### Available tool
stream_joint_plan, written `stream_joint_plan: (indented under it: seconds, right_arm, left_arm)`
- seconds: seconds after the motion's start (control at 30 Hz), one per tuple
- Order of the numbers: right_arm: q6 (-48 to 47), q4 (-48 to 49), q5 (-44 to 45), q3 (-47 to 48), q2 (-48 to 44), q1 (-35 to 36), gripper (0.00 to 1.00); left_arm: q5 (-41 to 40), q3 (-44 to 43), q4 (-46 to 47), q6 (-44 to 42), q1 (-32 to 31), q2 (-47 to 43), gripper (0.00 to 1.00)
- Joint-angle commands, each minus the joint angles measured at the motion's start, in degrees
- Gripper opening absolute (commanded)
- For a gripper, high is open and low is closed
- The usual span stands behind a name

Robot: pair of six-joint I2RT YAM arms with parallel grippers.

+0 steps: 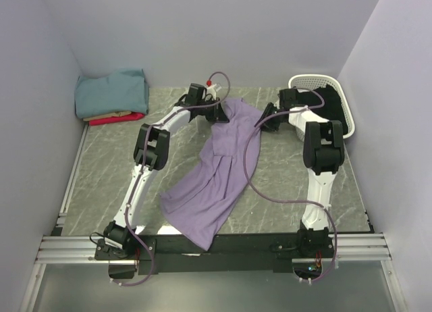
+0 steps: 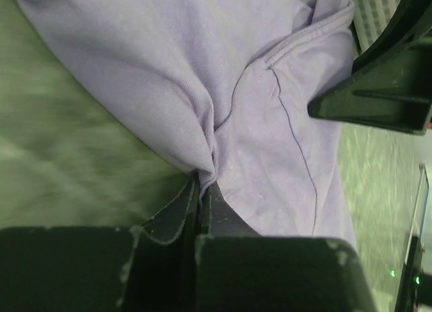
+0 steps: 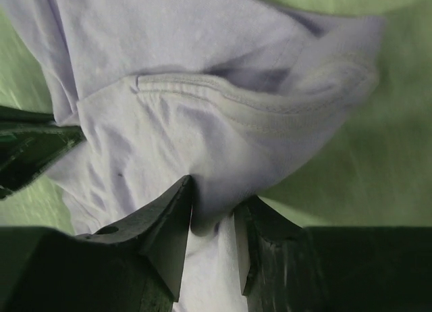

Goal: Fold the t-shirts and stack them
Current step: Fold the tshirt

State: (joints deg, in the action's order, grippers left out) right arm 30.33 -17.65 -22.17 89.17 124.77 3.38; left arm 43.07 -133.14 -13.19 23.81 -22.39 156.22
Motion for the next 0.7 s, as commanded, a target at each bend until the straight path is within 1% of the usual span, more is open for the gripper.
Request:
stream_joint_plan:
  seconds: [0.0, 0.07, 0.1, 0.17, 0.2, 0.3, 0.37, 0.4, 0.43, 0.47, 0.5, 0.53, 0.57, 0.6, 0.63, 0.67]
  right_arm:
    - [-2.55, -4.93, -4.09, 15.02, 7.56, 0.58, 0.38]
    - [-1.94, -7.65, -5.42, 20.41, 10.74, 0.66, 0.38]
    - [-2.02, -8.18, -6.38, 25.65, 13.72, 0.84, 0.38]
    - [-1.68, -11.77, -7.0, 32.0, 17.07, 1.02, 0.38]
    - [-1.07, -12.4, -7.35, 37.87, 20.04, 1.1, 0.39]
    - [1.39, -12.94, -9.29, 46.33, 24.62, 1.11, 0.39]
    - [3.93, -9.97, -10.95, 47.94, 25.96, 1.19, 0.39]
    - [4.56, -8.99, -11.74, 48.99, 26.75, 1.19, 0.43]
    - [4.91, -8.02, -12.36, 48.82, 26.75, 1.19, 0.63]
    - [5.0, -5.93, -13.15, 48.13, 26.32, 1.19, 0.69]
    - [4.83, -4.43, -13.25, 44.9, 24.23, 1.19, 0.71]
    - [4.39, -3.02, -13.16, 42.34, 22.55, 1.37, 0.74]
    - [3.35, -0.39, -12.98, 39.62, 20.79, 1.46, 0.75]
    - [2.81, 0.24, -13.16, 34.81, 17.21, 1.54, 0.76]
    - [2.29, 0.86, -13.59, 32.32, 15.17, 1.63, 0.76]
    - [0.98, 2.25, -13.86, 29.78, 13.15, 1.98, 0.76]
  left_arm:
    - [-5.71, 1.57, 4.93, 3.69, 3.93, -1.71, 0.01]
    - [-7.2, 1.83, 5.98, 4.66, 5.95, -2.58, 0.01]
    - [-7.64, 2.27, 6.42, 5.19, 6.65, -2.85, 0.01]
    - [-8.17, 2.97, 8.26, 6.76, 8.94, -3.99, 0.01]
    - [-8.35, 3.67, 8.96, 7.29, 9.73, -4.34, 0.01]
    - [-9.49, 2.8, 9.41, 7.74, 12.45, -4.87, 0.01]
    - [-9.67, 2.89, 10.46, 8.44, 14.3, -5.22, 0.01]
    - [-9.06, 2.97, 11.25, 8.88, 14.92, -5.31, 0.01]
    - [-8.79, 2.89, 11.78, 9.14, 16.05, -5.31, 0.02]
    - [-8.62, 2.54, 11.96, 10.1, 16.59, -5.05, 0.34]
    - [-7.83, 2.36, 11.96, 10.37, 17.11, -4.96, 0.59]
    - [-6.0, 2.45, 11.79, 10.46, 17.9, -5.05, 0.77]
    - [-5.63, 5.58, 12.31, 10.81, 18.08, -6.79, 0.99]
    - [-5.37, 7.7, 14.66, 10.47, 18.17, -8.29, 0.99]
    - [-5.8, 9.81, 15.21, 10.03, 18.17, -9.96, 0.99]
    - [-6.24, 14.09, 15.65, 9.07, 18.09, -13.8, 1.0]
